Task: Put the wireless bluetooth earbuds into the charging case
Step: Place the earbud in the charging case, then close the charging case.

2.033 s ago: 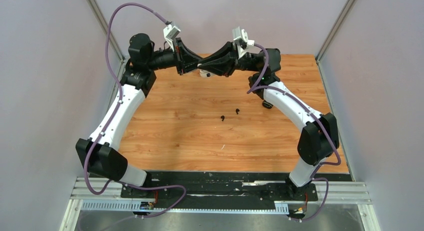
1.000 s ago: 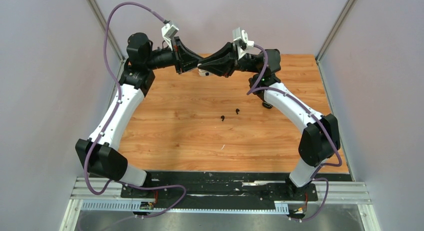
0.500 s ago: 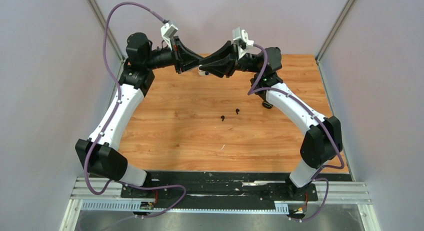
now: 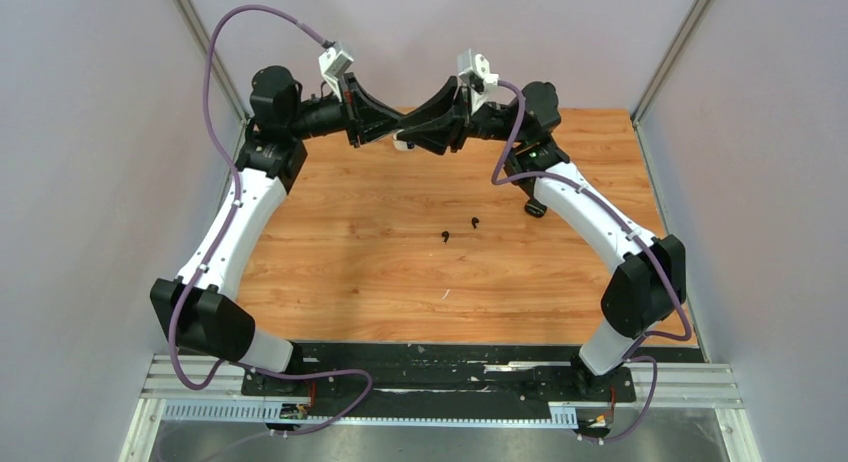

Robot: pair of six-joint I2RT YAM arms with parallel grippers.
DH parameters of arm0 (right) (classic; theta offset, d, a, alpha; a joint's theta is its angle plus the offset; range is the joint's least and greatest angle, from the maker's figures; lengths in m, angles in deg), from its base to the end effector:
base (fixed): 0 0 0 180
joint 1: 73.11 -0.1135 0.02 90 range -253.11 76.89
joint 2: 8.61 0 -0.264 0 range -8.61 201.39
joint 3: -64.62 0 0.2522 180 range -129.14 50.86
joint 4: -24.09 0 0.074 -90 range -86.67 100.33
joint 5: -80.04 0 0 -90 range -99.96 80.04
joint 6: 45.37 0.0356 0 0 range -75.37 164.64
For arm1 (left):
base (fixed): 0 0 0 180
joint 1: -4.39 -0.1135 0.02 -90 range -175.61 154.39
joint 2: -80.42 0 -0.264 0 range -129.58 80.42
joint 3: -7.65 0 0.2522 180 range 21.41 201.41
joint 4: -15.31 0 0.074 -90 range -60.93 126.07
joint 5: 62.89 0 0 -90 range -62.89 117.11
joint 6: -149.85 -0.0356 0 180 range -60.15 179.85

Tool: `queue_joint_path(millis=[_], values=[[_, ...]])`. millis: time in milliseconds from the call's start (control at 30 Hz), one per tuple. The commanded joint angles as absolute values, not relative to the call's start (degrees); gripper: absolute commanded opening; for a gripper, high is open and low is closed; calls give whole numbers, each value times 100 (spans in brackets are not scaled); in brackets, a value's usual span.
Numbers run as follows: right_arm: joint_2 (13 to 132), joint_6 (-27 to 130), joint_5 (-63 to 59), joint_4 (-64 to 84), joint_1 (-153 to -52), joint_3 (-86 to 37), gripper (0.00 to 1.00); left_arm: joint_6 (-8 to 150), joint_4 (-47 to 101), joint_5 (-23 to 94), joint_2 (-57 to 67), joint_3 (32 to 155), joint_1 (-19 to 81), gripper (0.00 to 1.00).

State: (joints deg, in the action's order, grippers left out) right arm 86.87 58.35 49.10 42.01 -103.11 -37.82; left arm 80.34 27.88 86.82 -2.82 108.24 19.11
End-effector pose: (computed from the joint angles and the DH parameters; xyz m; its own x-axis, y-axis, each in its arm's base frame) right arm 0.3132 0.2161 0.4457 0.1332 0.2177 -0.9669 -0.9908 0.0047 -0.1354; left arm 0.3029 -0.1114 0.4585 -0.2607 -0.1141 -0.9587 0.9278 0.2447 -0.2814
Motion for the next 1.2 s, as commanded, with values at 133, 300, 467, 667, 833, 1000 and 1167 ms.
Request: queue_joint_path(millis=[133,300,467,667,833,1000,1167], values=[[8372,6060,4593,3982,-10254,-4430,50,7684,2734,8505,25,10580,1922,0],[8343,6468,4900,3139,-9837,-4764,61,7543,2694,8482,35,10454,1924,0],[8398,6270,5914,1923,-9553,-4344,66,7627,2361,8656,27,10453,1924,0],[8664,6227,6669,1581,-9498,-3927,70,7510,2180,8865,63,10482,1923,0],[8991,6343,6712,1656,-9622,-4345,69,7507,2102,8820,98,10419,1941,0],[9304,6689,6912,1958,-9794,-4660,61,7465,2051,8684,136,10328,1982,0],[9407,7236,6797,2739,-9816,-4633,57,7423,2049,8455,128,10291,2023,0]])
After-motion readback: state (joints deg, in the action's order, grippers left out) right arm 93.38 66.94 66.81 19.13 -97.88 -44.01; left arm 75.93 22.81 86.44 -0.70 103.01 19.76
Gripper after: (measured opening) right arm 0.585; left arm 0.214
